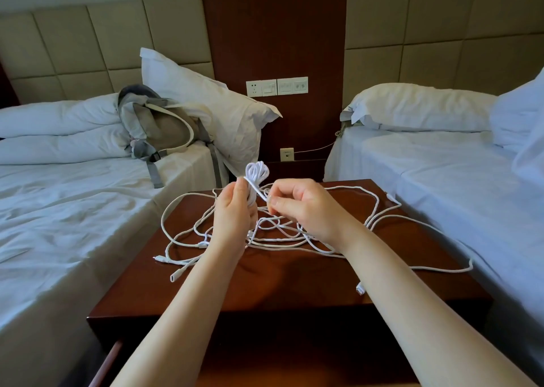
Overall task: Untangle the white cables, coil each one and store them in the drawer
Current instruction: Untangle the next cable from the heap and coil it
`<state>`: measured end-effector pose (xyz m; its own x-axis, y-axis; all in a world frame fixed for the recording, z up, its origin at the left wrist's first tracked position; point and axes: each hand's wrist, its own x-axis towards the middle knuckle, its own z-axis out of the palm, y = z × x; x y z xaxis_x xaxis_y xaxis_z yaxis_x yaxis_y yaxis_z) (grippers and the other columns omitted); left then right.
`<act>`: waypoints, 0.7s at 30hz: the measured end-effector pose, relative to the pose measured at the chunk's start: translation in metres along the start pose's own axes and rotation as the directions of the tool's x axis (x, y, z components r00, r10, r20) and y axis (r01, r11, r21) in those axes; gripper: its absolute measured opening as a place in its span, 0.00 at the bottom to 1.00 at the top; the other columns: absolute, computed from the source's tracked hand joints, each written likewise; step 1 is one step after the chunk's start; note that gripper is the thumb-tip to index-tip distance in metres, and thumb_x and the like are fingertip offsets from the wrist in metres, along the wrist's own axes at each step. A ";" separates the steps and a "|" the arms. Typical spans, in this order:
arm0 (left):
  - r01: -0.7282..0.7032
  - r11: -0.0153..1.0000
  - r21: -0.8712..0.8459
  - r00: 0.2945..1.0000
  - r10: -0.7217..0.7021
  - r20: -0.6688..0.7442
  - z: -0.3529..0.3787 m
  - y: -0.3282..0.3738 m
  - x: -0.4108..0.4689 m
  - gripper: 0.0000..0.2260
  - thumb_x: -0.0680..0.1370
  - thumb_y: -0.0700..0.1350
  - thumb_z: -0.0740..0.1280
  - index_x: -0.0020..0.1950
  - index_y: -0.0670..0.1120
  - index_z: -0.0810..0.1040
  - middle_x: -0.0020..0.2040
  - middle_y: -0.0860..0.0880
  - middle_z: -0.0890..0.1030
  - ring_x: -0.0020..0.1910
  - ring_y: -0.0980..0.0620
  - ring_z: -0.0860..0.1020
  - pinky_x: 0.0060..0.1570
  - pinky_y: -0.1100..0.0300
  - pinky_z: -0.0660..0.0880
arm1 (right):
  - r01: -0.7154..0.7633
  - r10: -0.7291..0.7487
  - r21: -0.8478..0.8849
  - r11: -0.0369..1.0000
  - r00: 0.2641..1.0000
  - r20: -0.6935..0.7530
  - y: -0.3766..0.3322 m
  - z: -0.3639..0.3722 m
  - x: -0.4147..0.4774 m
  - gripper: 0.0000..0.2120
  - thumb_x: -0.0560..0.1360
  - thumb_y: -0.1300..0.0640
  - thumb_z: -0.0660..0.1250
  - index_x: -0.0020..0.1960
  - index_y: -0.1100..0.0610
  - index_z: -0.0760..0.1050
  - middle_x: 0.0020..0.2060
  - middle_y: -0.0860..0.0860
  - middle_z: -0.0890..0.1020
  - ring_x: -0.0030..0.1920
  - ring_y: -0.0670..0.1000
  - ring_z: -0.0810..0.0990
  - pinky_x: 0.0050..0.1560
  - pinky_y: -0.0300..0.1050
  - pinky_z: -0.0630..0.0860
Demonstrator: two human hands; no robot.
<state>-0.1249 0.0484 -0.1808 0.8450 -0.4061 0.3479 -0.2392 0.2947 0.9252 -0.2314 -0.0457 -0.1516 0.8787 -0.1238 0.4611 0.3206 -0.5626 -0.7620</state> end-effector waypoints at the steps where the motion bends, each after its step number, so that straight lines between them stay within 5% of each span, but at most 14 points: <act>1: -0.008 1.000 -0.014 1.000 0.008 -0.025 0.000 0.002 0.001 0.16 0.83 0.46 0.54 0.35 0.45 0.63 0.24 0.53 0.63 0.21 0.58 0.60 0.20 0.65 0.58 | -0.013 0.013 0.005 1.000 0.999 0.032 0.001 0.001 0.000 0.11 0.78 0.63 0.61 0.38 0.62 0.75 0.23 0.43 0.69 0.26 0.41 0.66 0.31 0.33 0.64; 6: -0.032 0.994 -0.103 0.987 0.015 -0.158 -0.003 0.011 0.002 0.08 0.82 0.44 0.57 0.44 0.44 0.66 0.27 0.51 0.65 0.22 0.57 0.62 0.20 0.65 0.60 | -0.042 0.052 -0.109 0.993 0.995 0.091 0.012 0.004 0.000 0.09 0.77 0.62 0.63 0.39 0.61 0.78 0.26 0.40 0.74 0.30 0.37 0.72 0.37 0.28 0.65; 9: -0.057 0.985 -0.165 0.987 0.031 -0.157 -0.001 0.016 -0.001 0.09 0.82 0.44 0.58 0.43 0.44 0.65 0.26 0.51 0.65 0.22 0.57 0.61 0.21 0.64 0.59 | -0.085 0.103 -0.144 0.986 0.987 0.122 0.021 0.009 0.002 0.13 0.78 0.58 0.64 0.35 0.49 0.76 0.26 0.36 0.75 0.32 0.34 0.73 0.51 0.39 0.60; 16: -0.031 0.917 -0.399 0.984 0.098 0.150 0.009 0.033 -0.010 0.13 0.82 0.41 0.56 0.36 0.45 0.63 0.24 0.51 0.60 0.19 0.59 0.56 0.19 0.68 0.54 | -0.107 0.105 0.066 0.992 0.994 0.036 0.028 -0.003 0.001 0.13 0.79 0.59 0.63 0.36 0.57 0.74 0.25 0.45 0.69 0.26 0.42 0.64 0.30 0.33 0.62; 21: 0.050 0.930 -0.364 0.885 0.127 0.448 0.017 0.039 -0.021 0.12 0.77 0.42 0.62 0.37 0.43 0.62 0.22 0.52 0.64 0.17 0.60 0.58 0.19 0.70 0.56 | -0.119 0.144 0.292 0.949 0.987 -0.065 0.038 -0.016 -0.003 0.13 0.78 0.58 0.63 0.35 0.55 0.75 0.24 0.49 0.68 0.25 0.44 0.64 0.30 0.36 0.64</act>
<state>-0.1601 0.0538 -0.1499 0.5033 -0.7091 0.4938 -0.0063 0.5685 0.8227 -0.2274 -0.0802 -0.1741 0.8908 -0.2567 0.3749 0.3027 -0.2801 -0.9110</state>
